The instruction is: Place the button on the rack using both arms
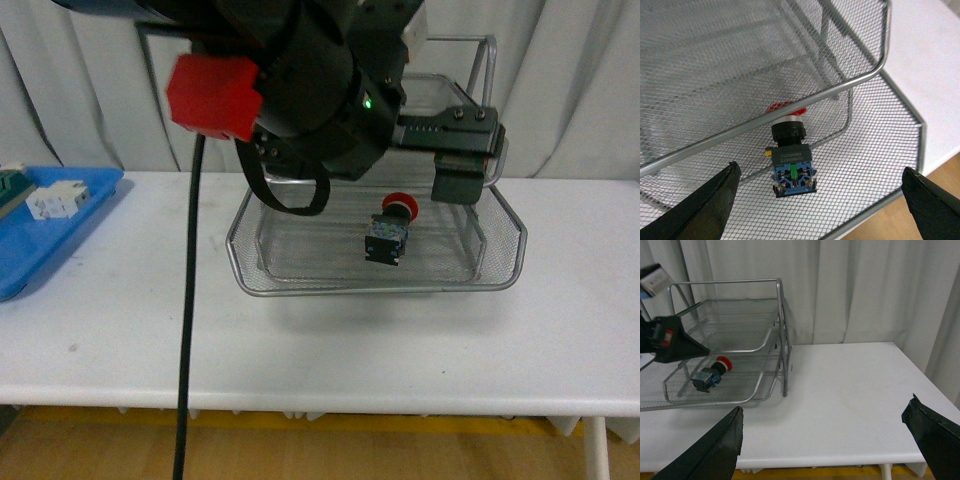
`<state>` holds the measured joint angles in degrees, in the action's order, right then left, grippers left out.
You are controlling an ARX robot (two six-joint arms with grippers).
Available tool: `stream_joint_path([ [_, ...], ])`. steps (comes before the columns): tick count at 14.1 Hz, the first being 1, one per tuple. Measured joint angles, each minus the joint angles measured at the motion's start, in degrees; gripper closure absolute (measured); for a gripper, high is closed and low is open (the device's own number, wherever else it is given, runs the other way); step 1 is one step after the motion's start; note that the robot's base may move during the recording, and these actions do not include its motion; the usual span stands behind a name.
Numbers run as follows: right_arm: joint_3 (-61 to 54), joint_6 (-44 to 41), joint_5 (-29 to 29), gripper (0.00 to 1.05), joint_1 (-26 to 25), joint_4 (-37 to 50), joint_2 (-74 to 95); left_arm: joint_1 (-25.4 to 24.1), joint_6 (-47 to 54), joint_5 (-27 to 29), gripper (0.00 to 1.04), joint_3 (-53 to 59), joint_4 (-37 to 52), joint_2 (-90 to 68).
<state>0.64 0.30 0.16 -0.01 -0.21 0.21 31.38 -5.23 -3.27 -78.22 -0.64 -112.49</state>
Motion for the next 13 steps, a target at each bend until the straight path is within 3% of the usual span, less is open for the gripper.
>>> stream_joint_path([
  [5,0.0,0.0,0.02,0.06,0.0,0.0,0.0,-5.03,0.0,-2.19,0.07,17.25,10.14,16.92],
  [6,0.0,0.0,0.0,0.06,0.0,0.02,0.0,-4.94,1.33,6.23,0.14,22.84,23.71,19.52],
  [7,0.0,0.0,-0.15,0.06,0.0,0.0,0.0,-6.23,3.02,18.45,0.28,32.61,35.85,26.08],
  [8,0.0,0.0,-0.13,0.06,0.0,-0.02,0.0,-7.52,3.78,22.23,0.36,37.38,40.11,29.86],
  [9,0.0,0.0,-0.13,0.06,0.0,-0.02,0.0,-8.87,3.89,23.67,0.41,40.26,42.58,32.35],
  [10,0.0,0.0,-0.13,0.06,0.0,0.02,0.0,-12.13,4.17,23.61,0.54,45.48,46.16,37.22],
  [13,0.0,0.0,-0.13,0.06,0.0,0.02,0.0,-16.57,4.22,17.81,0.92,58.36,46.97,44.24],
])
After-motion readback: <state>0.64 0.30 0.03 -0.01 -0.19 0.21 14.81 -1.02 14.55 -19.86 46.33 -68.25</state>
